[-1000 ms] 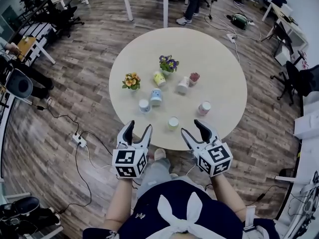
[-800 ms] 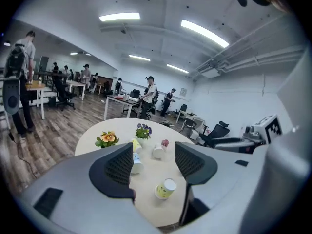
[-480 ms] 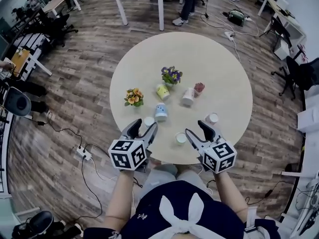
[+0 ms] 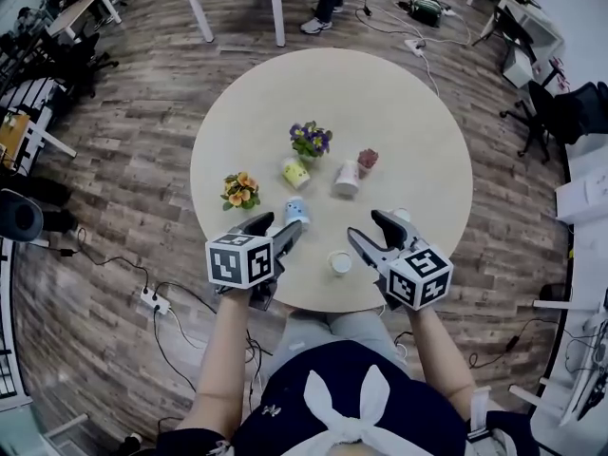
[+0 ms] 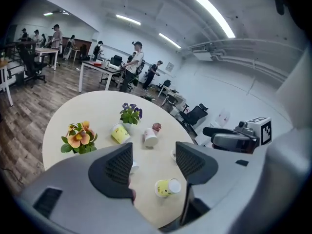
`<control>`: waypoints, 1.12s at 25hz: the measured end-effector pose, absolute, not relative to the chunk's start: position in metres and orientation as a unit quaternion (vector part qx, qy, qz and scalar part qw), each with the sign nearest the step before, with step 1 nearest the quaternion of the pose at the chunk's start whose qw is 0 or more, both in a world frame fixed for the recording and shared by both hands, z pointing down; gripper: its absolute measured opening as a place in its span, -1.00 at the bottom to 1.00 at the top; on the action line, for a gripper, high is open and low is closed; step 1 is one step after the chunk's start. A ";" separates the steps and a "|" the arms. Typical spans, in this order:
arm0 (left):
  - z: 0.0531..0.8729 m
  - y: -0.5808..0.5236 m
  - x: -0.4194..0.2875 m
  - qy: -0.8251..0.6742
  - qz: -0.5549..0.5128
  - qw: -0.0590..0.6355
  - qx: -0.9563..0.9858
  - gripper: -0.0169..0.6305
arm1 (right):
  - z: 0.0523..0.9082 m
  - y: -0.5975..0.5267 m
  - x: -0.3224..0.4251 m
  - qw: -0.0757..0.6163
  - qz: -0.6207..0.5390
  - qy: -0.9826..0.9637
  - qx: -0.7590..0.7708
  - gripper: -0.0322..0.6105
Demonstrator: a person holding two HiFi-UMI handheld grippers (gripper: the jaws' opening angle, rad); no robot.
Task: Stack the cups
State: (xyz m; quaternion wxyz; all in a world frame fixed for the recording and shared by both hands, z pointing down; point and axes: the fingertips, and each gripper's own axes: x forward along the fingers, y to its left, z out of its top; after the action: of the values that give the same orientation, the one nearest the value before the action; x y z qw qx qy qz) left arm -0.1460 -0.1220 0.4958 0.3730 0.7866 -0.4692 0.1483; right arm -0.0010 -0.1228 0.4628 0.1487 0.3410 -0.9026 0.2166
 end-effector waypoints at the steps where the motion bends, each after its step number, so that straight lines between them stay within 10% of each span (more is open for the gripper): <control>1: 0.500 -0.127 -0.147 -0.468 0.151 0.381 0.783 -0.12 | 0.464 -0.127 0.001 0.151 0.219 -0.901 0.344 -0.13; 28: 0.624 -0.202 -0.140 -0.446 0.308 0.502 0.674 -0.12 | 0.557 -0.259 0.010 0.190 0.380 -0.815 0.394 -0.05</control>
State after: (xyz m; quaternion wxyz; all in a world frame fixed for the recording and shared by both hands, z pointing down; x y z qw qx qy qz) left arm -0.1403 -0.2020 0.6236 0.5016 0.6744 -0.4456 0.3083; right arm 0.0103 -0.2592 0.5569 0.1903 0.3936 -0.8153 0.3797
